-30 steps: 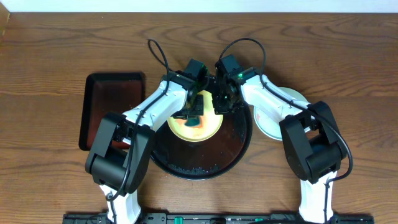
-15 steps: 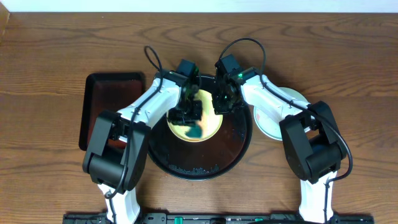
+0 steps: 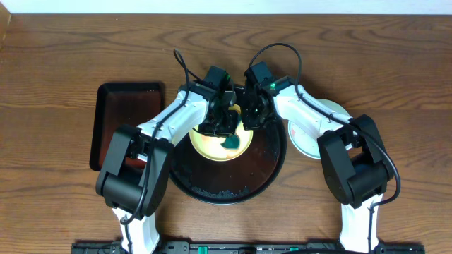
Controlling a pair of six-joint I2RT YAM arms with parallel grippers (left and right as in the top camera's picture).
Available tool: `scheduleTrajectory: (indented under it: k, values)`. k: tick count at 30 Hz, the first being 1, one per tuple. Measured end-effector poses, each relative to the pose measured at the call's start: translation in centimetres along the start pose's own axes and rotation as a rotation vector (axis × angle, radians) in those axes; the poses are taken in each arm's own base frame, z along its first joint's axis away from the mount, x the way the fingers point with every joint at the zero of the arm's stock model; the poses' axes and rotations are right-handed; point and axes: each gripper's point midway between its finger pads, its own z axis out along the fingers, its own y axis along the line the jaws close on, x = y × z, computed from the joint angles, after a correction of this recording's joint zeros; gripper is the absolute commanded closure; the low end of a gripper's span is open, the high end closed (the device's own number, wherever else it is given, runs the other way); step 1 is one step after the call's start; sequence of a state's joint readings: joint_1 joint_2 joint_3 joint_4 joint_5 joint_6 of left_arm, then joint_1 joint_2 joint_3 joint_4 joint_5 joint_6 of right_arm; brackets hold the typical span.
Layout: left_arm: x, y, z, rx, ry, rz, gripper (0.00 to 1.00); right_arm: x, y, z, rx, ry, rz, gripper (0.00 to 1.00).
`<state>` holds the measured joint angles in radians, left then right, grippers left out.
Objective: Clean dirty plates on tray and stack at the side
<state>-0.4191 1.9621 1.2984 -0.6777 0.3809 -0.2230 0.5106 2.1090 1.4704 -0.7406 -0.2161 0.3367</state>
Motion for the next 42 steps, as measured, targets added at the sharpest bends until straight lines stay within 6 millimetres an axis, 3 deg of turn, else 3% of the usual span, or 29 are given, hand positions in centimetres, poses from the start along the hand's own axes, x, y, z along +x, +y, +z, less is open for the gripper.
scheduleTrajectory:
  k: [8, 15, 23, 28, 36, 42]
  values:
    - [-0.5, 4.6, -1.2, -0.178, -0.033, -0.176, 0.92, 0.1, 0.1, 0.0, -0.007, 0.003, 0.0, 0.99]
    - [0.0, 9.9, -4.3, -0.228, 0.014, -0.365, 0.92, 0.1, 0.2, 0.0, -0.011, 0.004, 0.0, 0.99]
    - [-0.3, 11.1, -8.1, -0.298, 0.031, -0.369, 0.93, 0.1, 0.2, 0.0, -0.011, 0.004, 0.0, 0.99]
    - [-0.8, 10.8, -9.9, -0.299, -0.007, -0.339, 0.92, 0.1, 0.2, 0.0, -0.011, 0.004, 0.0, 0.99]
    - [0.2, 9.5, -16.2, -0.279, -0.124, -0.293, 0.93, 0.3, 0.2, 0.0, -0.013, 0.013, -0.024, 0.99]
    - [1.2, 12.2, -20.0, -0.295, -0.198, -0.367, 0.93, 0.4, 0.1, -1.3, 0.005, 0.004, -0.063, 0.99]
